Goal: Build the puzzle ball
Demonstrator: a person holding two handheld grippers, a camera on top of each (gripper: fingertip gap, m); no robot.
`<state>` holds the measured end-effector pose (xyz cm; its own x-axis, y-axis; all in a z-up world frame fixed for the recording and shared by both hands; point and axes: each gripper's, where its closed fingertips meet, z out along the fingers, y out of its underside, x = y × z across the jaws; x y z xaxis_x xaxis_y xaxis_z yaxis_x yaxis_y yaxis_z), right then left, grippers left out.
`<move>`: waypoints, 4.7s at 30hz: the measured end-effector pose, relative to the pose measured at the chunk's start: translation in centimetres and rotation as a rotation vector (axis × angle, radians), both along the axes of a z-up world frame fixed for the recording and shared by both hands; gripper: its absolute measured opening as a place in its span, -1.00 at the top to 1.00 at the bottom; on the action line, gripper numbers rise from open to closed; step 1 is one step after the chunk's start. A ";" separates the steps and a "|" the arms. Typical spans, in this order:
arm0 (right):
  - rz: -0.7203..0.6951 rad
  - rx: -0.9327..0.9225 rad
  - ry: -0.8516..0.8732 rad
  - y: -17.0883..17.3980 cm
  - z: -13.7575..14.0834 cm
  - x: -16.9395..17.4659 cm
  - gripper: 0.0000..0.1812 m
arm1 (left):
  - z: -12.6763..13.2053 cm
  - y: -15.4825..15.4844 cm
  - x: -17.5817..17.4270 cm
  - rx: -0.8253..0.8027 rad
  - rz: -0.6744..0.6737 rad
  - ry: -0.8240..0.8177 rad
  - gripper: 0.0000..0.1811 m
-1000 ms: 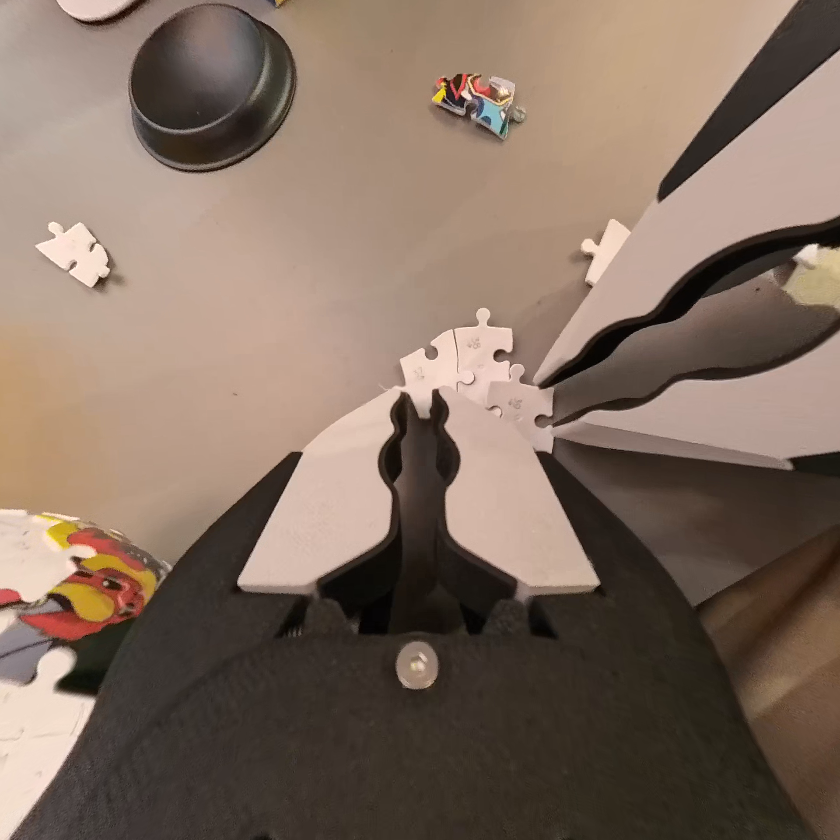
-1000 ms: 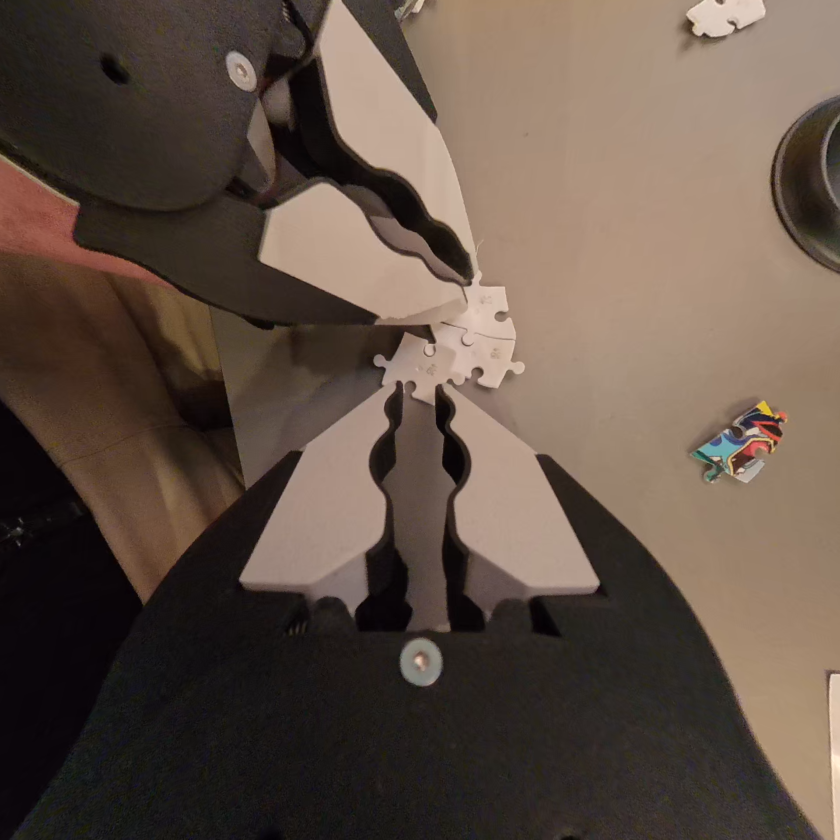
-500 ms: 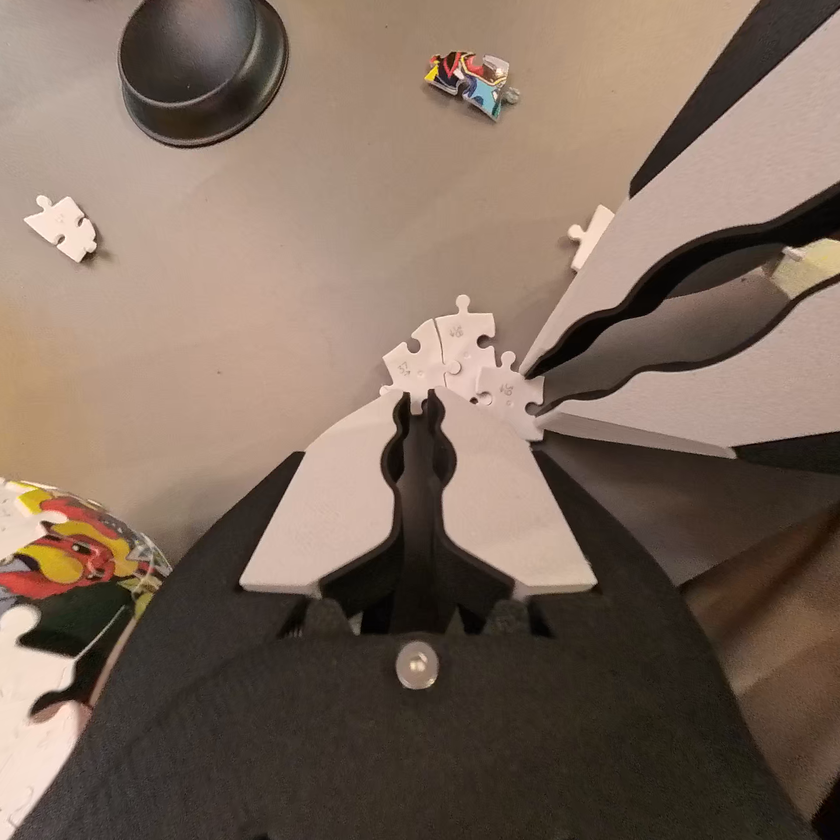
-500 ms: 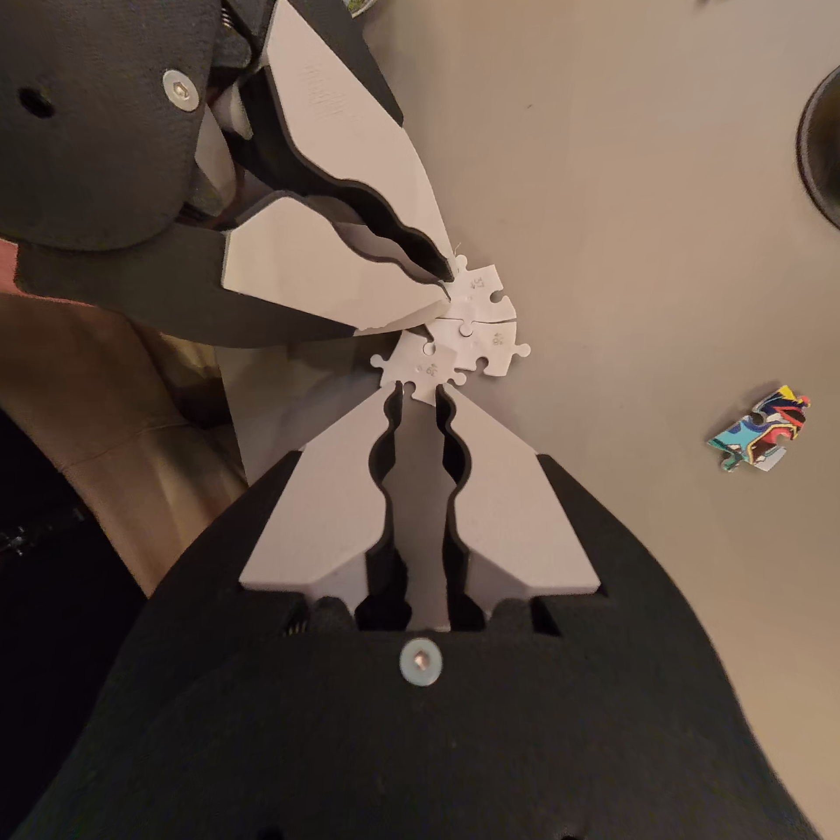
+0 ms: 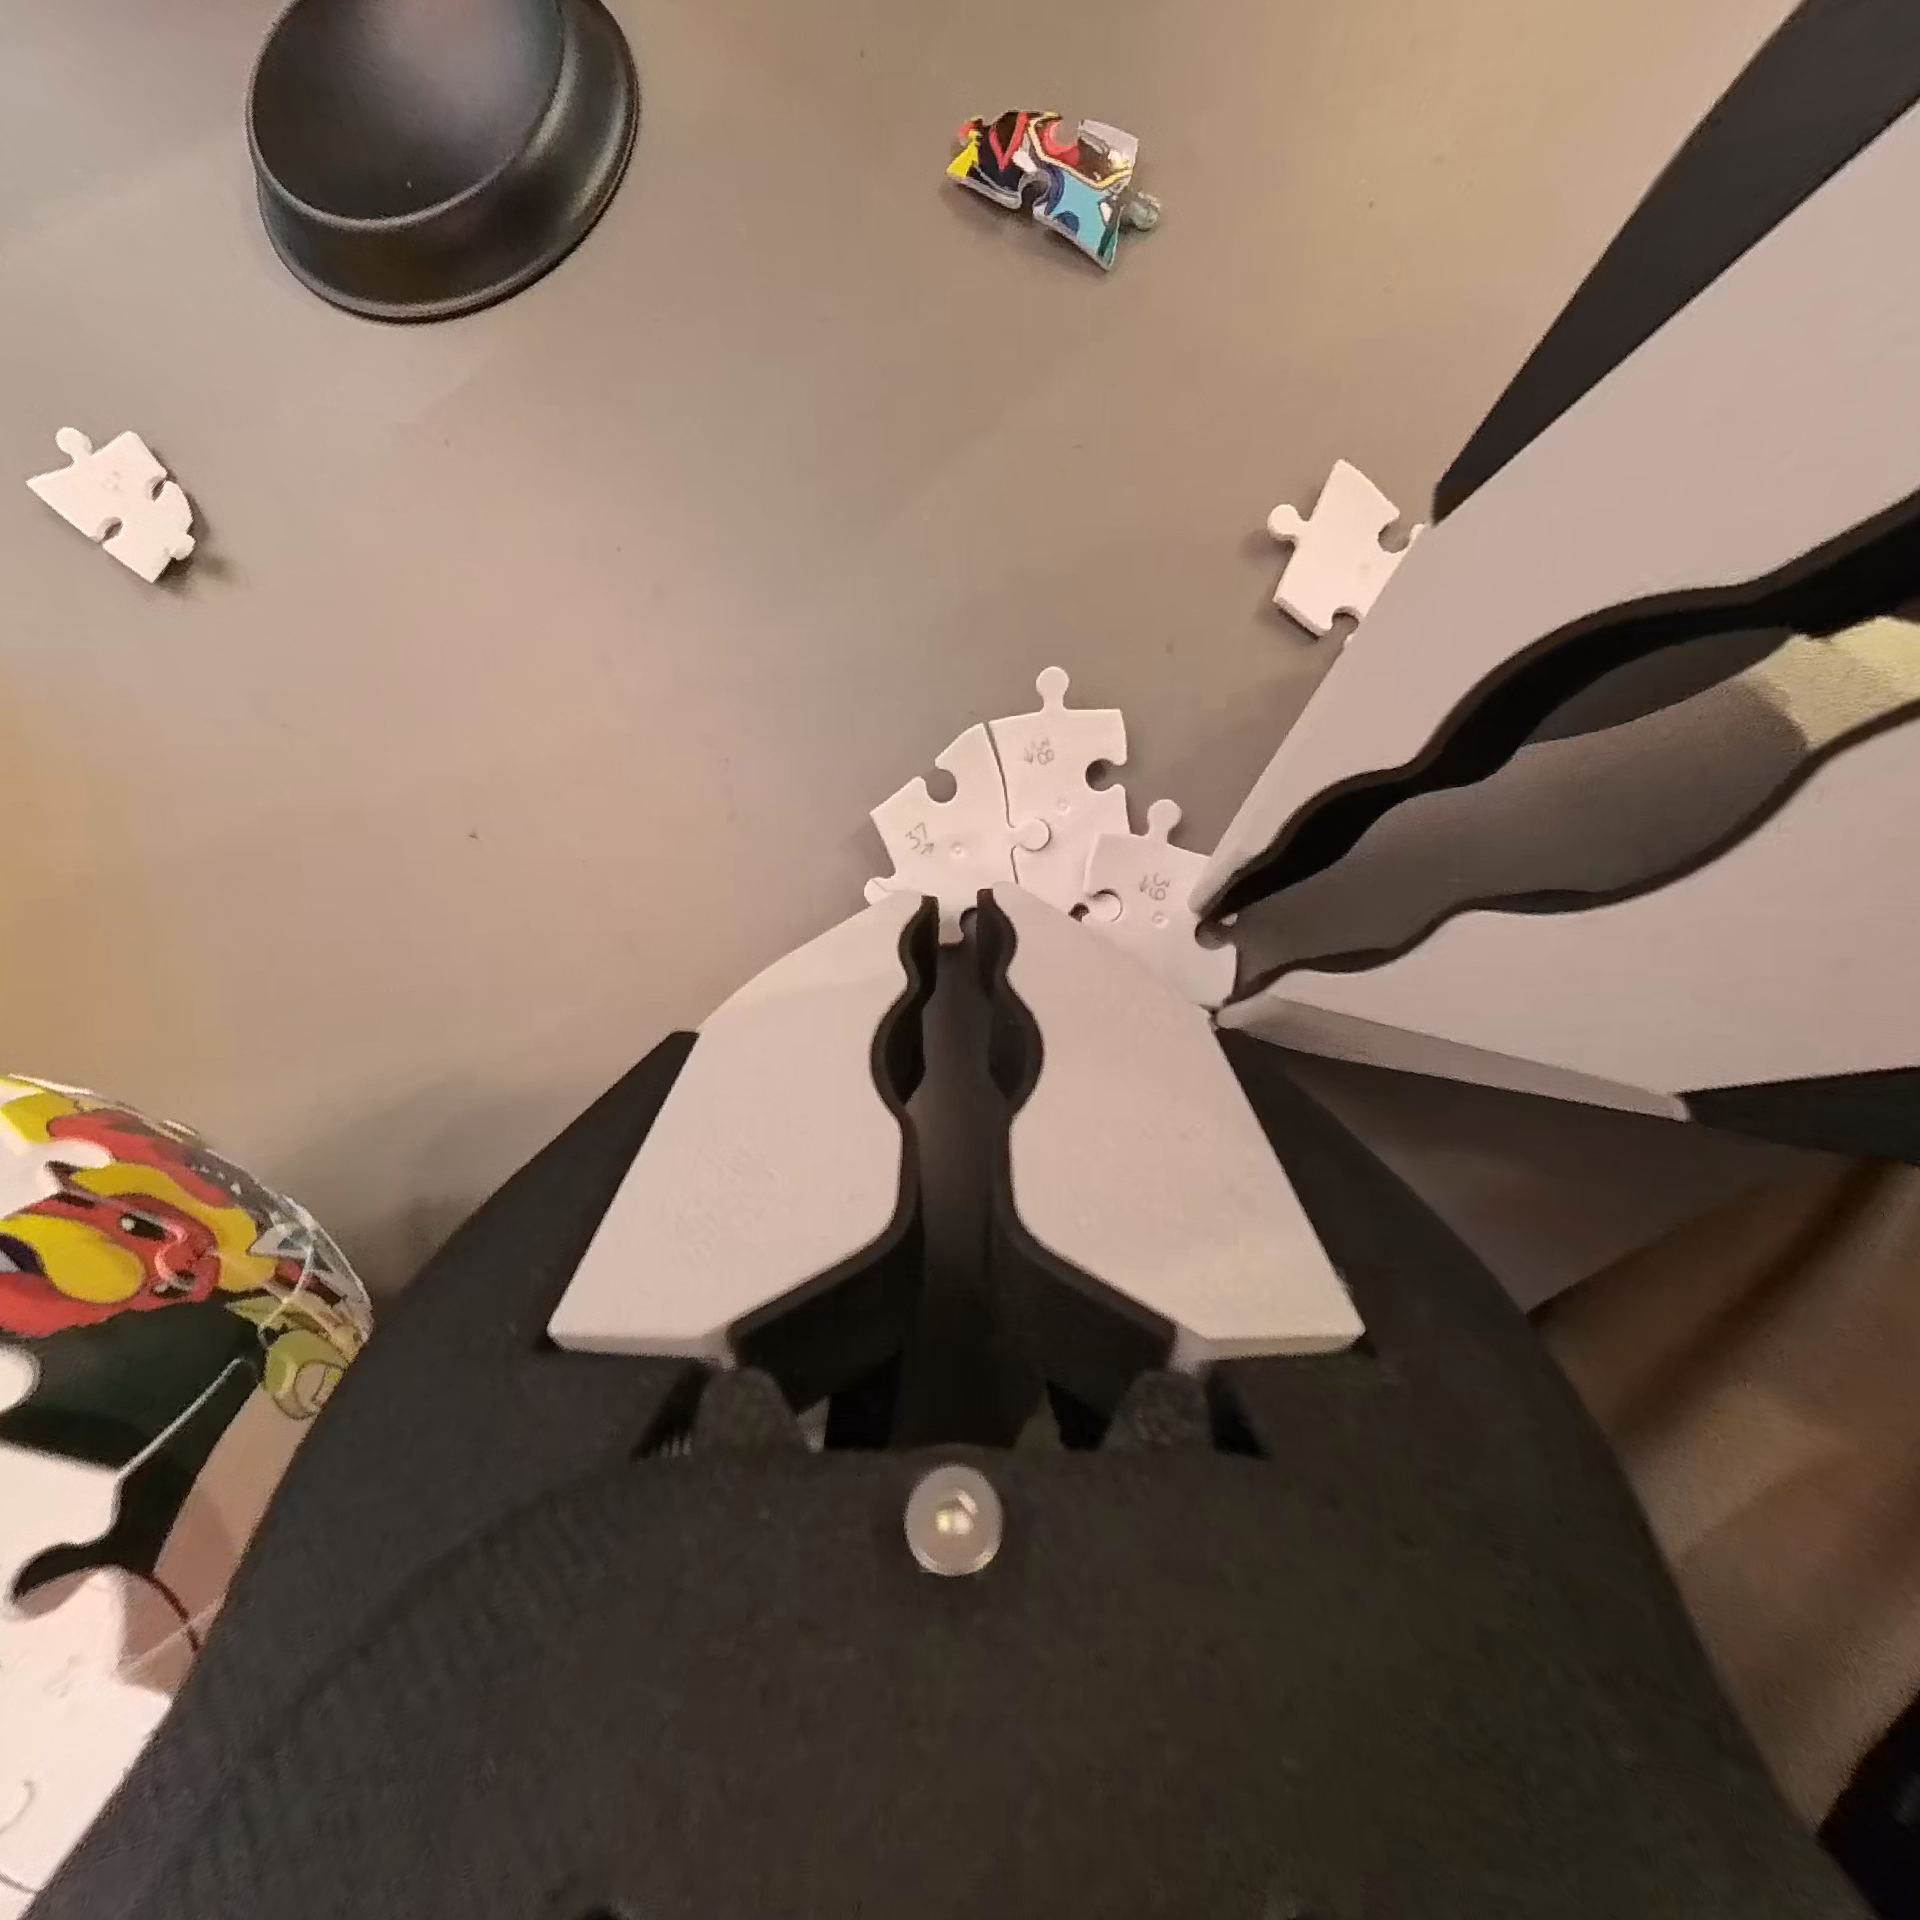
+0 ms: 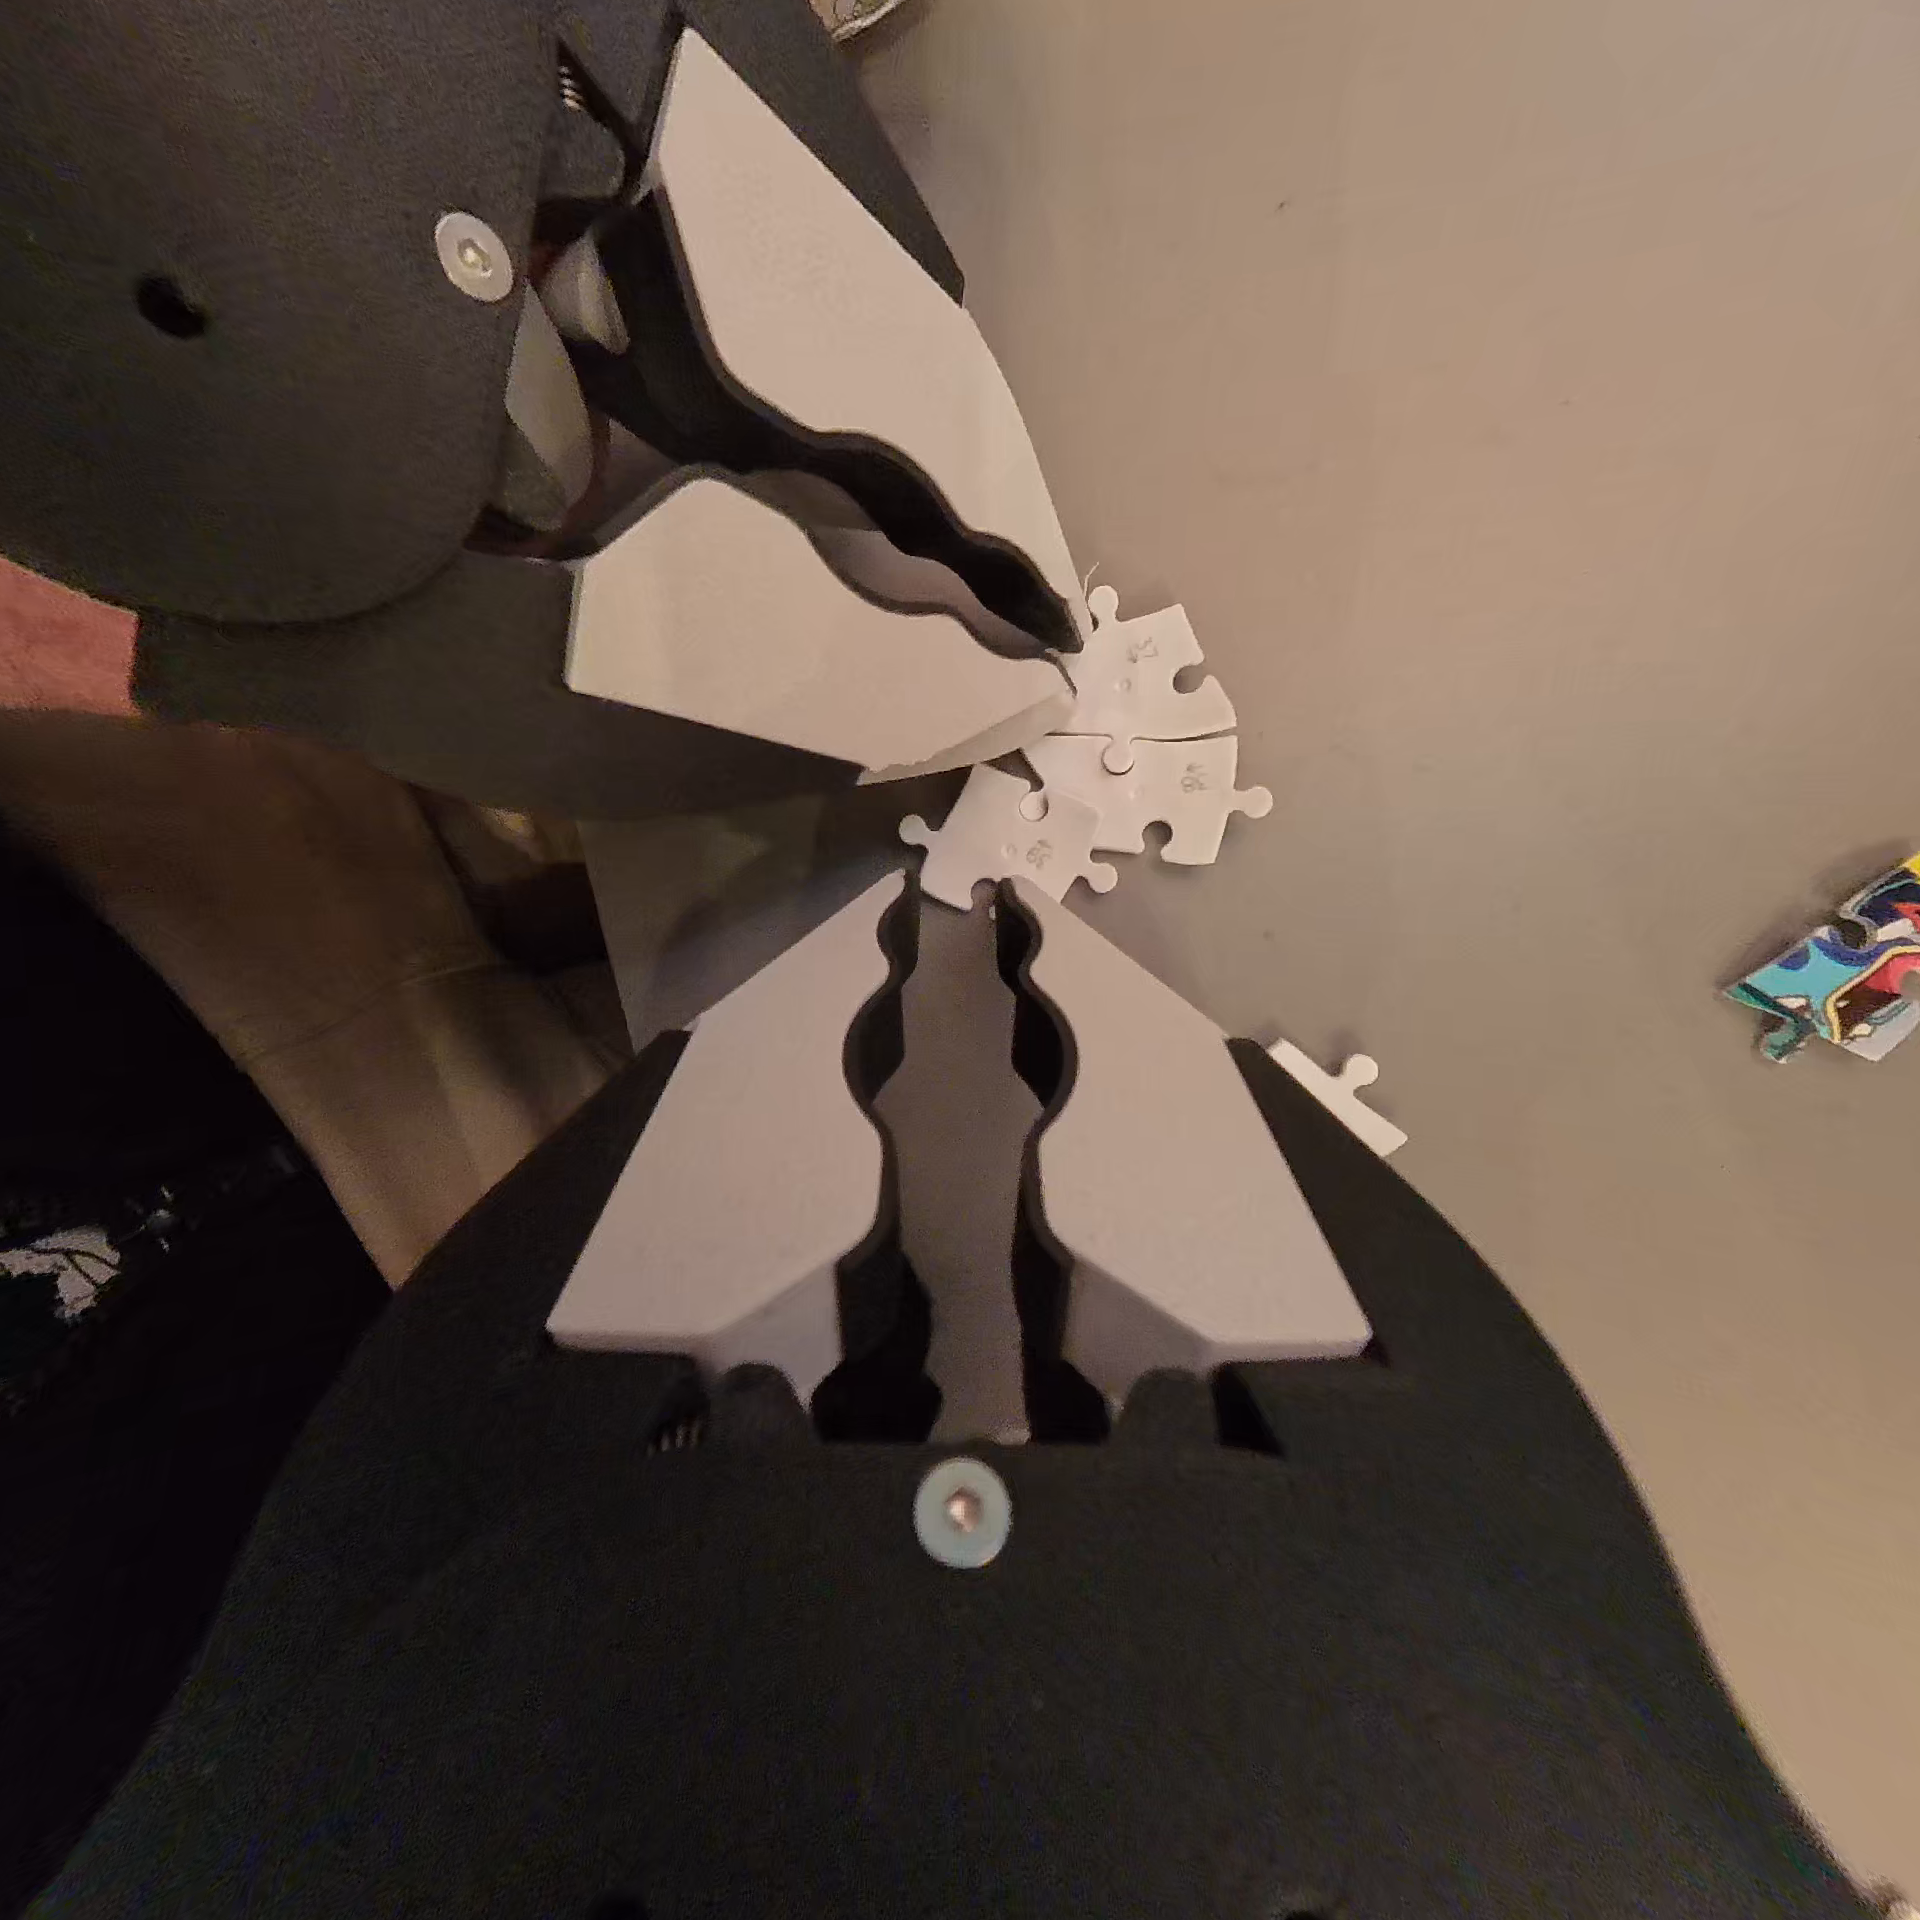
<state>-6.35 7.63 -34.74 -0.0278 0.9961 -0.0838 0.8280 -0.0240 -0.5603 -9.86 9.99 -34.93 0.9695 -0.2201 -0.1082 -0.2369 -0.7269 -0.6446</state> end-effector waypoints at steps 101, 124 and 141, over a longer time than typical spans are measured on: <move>0.118 0.016 0.041 2.5 0.9 -1.0 1.00 | 0.4 -0.6 -0.5 0.023 0.020 -0.138 0.72; 0.194 0.100 0.027 2.0 -0.2 -1.2 1.00 | 1.2 -0.1 0.4 -0.013 0.059 -0.383 0.77; 0.204 0.095 0.061 2.1 0.0 -0.9 1.00 | 1.1 0.3 0.2 0.010 0.117 -0.436 0.89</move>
